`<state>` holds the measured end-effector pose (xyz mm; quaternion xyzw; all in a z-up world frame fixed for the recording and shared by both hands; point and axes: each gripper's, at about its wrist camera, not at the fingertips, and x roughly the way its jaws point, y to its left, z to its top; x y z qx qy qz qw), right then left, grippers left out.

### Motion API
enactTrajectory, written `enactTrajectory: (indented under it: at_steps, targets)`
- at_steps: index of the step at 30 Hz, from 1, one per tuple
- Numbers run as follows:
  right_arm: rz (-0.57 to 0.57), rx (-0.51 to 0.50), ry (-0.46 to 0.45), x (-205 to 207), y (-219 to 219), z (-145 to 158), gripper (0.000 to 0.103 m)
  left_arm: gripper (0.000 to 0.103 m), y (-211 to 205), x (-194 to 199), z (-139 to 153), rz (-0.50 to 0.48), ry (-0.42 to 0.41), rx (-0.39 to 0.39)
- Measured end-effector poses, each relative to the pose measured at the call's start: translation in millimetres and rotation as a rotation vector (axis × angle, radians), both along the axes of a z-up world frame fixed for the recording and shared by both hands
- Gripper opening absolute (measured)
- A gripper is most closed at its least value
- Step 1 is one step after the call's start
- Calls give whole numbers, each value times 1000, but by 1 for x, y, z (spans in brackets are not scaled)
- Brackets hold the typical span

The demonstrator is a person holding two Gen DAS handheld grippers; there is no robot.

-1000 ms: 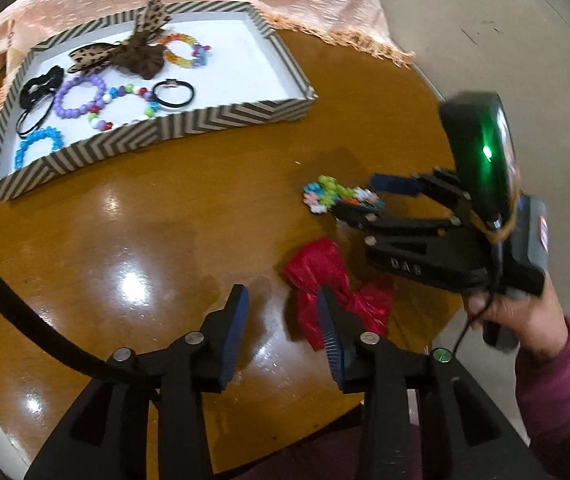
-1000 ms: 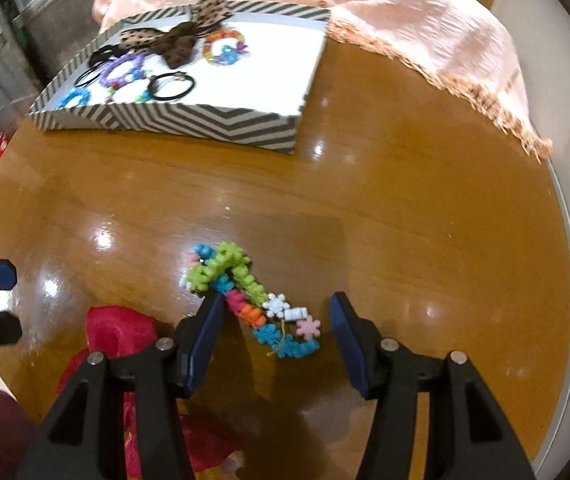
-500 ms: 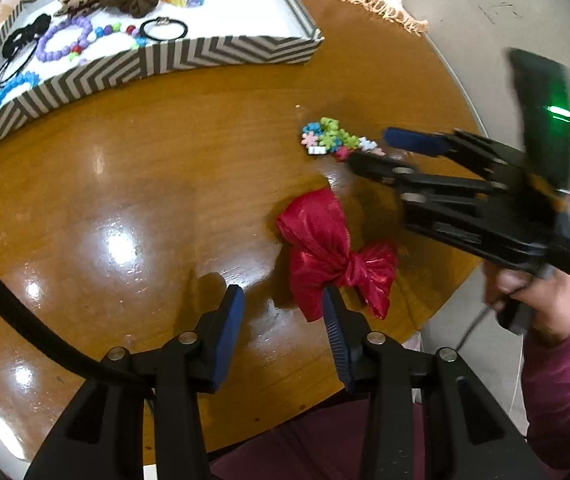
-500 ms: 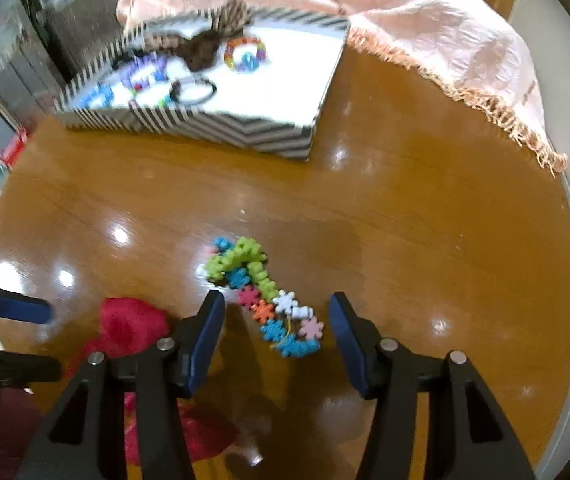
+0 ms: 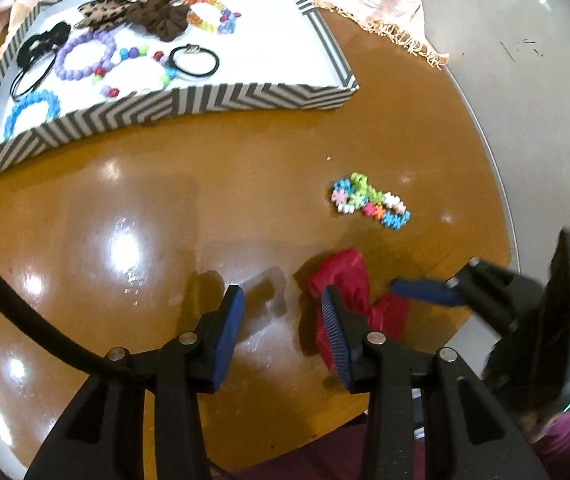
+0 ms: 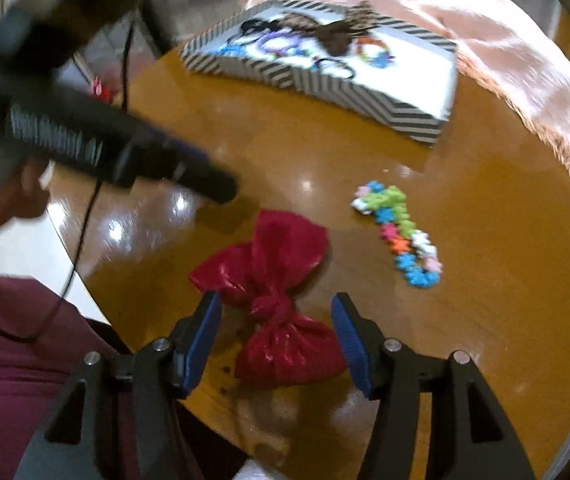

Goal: Organize jewelry
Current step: 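Grasp the red bow with the right tool while the left grasps the flower-bead bracelet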

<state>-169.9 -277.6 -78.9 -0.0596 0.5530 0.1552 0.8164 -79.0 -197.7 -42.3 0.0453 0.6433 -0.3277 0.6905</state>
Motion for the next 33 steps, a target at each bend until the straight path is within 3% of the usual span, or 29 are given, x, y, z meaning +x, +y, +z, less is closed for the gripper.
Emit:
enactTrajectory:
  at_steps: [4,6,7,19,25,27,30,32,33]
  targets:
    - [18,-115,-22,-6,14,-14,55,40,-14,3,2,-26,-17,6]
    - [3,-110,-39,-12,12,-11,21,40,-21,5,2,-29,-17,8]
    - [-16,-119,-37,-15,8,-11,20,40,-25,6,2,-30,-18,9]
    - [-532,60,10,-48,-122,-2,19,40,-94,10,-3,-162,-97,49]
    - [-584,83,-1,-53,-135,-2,21,40,-117,10,-14,-227,-121,108]
    - [-594,80,-5,-53,-139,-2,33,40,-124,10,-19,-243,-125,127]
    - [-591,74,-9,-52,-139,-3,35,40,-130,12,-18,-242,-145,123]
    - [-592,67,-21,-43,-137,-4,35,33,-133,13,-17,-245,-154,112]
    - [-597,71,-31,-42,-138,-4,35,24,-135,13,-17,-251,-167,108]
